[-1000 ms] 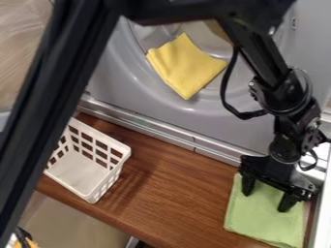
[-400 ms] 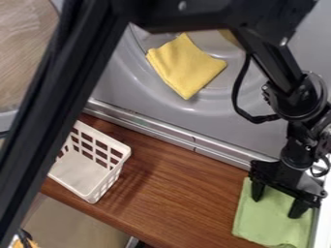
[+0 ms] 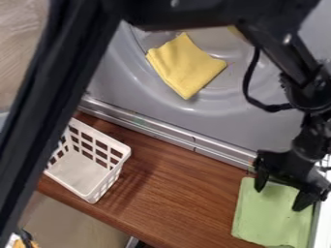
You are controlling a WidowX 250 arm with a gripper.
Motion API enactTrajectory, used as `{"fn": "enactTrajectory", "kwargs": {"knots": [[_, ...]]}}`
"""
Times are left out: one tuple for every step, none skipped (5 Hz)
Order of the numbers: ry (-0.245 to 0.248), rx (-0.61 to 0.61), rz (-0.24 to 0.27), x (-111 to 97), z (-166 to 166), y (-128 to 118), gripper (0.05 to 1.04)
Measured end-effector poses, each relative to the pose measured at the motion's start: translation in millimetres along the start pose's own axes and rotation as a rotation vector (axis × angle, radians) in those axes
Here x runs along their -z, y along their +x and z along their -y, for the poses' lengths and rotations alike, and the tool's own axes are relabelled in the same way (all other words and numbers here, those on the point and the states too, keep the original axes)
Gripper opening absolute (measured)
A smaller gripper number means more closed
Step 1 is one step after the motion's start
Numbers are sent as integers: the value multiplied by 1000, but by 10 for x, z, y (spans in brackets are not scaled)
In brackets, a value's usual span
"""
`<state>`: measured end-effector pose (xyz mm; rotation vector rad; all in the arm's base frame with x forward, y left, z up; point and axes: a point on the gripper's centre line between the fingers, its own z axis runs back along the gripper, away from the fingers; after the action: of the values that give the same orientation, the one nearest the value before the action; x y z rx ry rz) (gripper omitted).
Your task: Move the green cloth to the right side of the table
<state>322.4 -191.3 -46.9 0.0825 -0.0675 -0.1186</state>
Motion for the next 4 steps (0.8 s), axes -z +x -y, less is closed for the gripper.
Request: {"fn": "enactTrajectory", "kwargs": {"knots": [[-28,-6,47,-248,15,87,998],[-45,-13,66,-406,-50,109,998],[4,65,-23,-453,-309,-57,998],[31,135,-124,-470,-647,-224,998]]}}
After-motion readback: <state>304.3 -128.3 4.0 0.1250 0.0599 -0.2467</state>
